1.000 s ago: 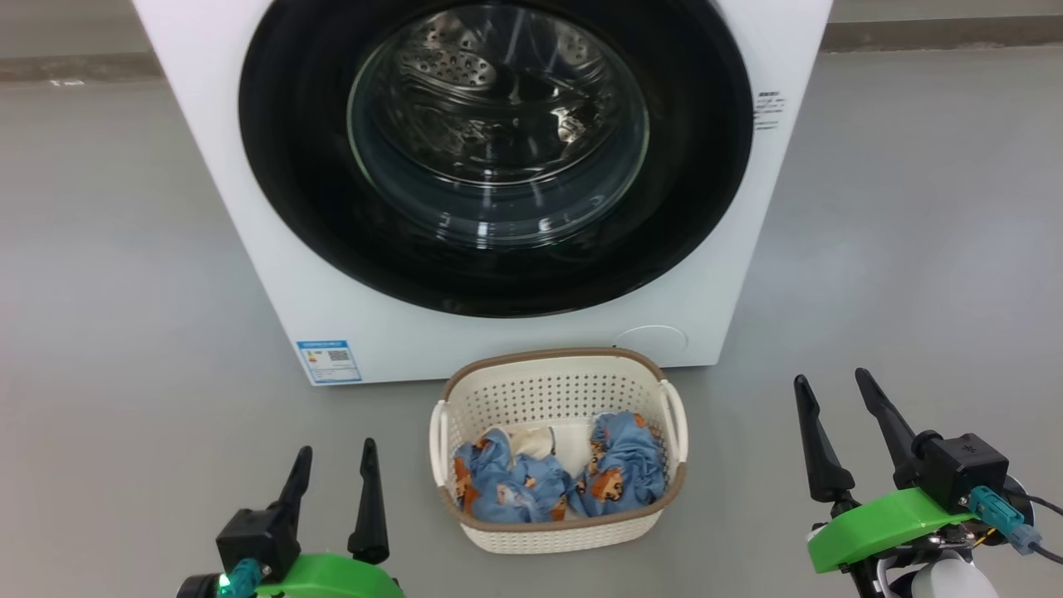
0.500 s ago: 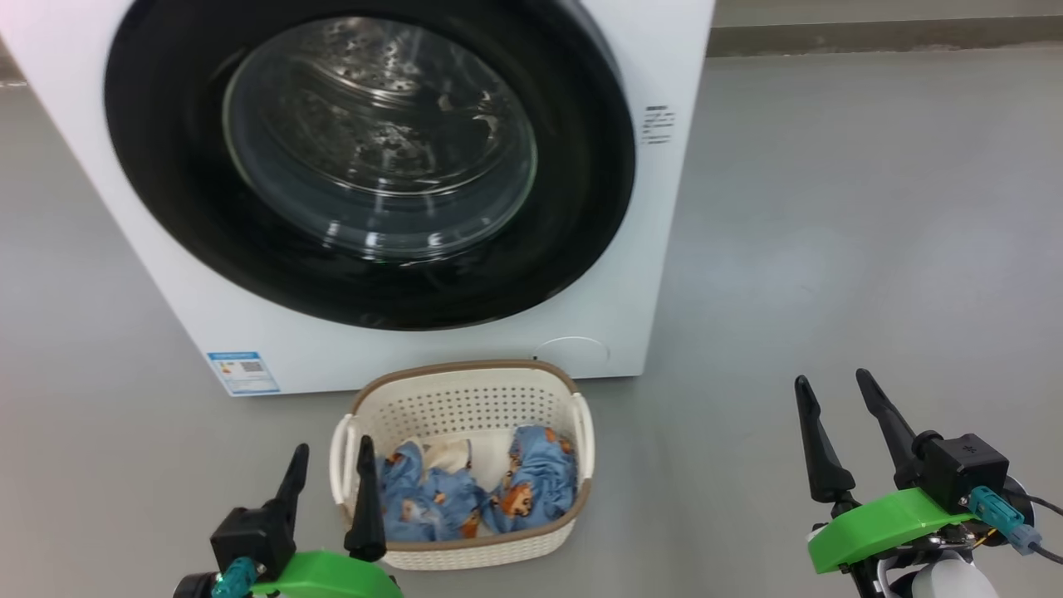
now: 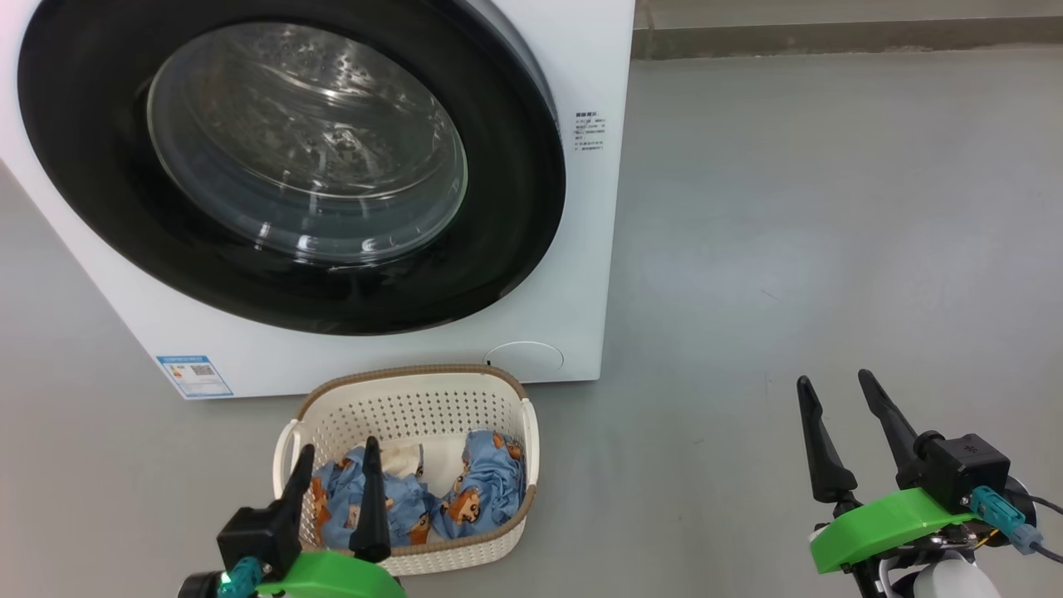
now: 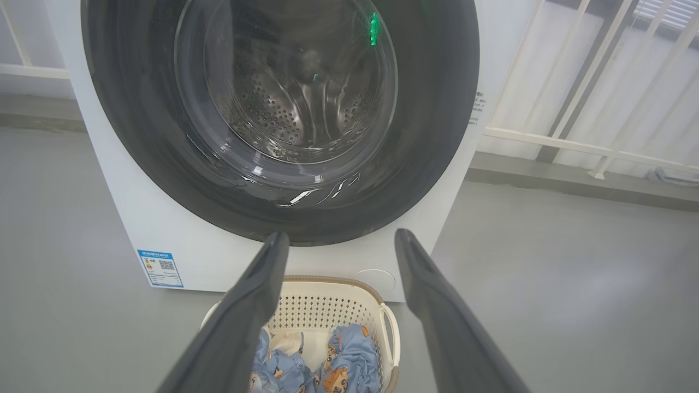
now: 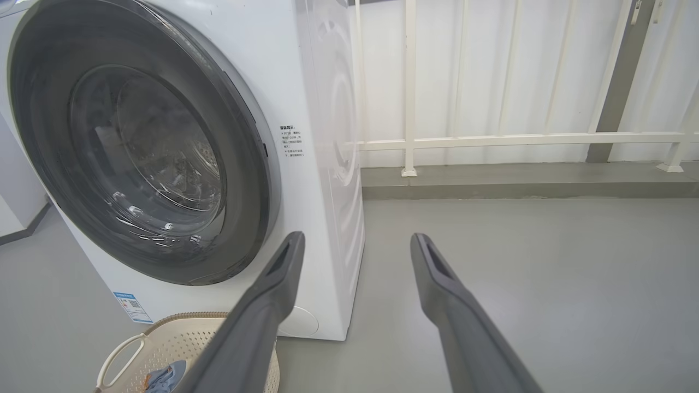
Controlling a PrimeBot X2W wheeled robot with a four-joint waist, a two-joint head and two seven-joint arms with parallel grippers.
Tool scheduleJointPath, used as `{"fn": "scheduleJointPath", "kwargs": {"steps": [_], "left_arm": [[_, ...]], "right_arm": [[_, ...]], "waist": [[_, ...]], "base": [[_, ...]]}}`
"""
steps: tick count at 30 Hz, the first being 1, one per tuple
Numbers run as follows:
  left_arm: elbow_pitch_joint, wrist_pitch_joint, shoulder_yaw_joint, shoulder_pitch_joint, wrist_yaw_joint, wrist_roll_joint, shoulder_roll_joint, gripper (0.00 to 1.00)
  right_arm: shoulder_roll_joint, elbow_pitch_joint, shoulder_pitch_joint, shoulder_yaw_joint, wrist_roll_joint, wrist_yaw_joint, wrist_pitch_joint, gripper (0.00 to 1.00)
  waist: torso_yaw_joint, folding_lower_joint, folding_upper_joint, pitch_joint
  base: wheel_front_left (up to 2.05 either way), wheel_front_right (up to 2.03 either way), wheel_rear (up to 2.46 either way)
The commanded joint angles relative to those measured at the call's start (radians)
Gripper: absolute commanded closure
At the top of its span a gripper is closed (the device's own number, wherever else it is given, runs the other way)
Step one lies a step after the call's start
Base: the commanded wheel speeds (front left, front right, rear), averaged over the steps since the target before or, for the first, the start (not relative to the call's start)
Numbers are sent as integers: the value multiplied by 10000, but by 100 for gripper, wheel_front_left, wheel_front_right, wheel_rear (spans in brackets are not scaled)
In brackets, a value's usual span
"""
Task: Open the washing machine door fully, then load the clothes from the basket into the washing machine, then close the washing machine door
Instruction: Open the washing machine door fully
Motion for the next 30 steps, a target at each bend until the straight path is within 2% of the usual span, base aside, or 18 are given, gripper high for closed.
{"fn": "scheduleJointPath", "kwargs": {"steps": [1, 30], "left_arm": [[-278, -65, 322, -398, 60, 91, 102, 0], [-353, -65, 290, -330, 296, 368, 102, 0]], "right_arm": [[-35, -219, -374, 294, 16, 16, -122, 0], [-35, -252, -314, 363, 49, 16, -122, 0]], "waist": [[5, 0, 0, -6], [114, 0, 0, -97]], "base": [[5, 5, -10], [0, 0, 0]]}}
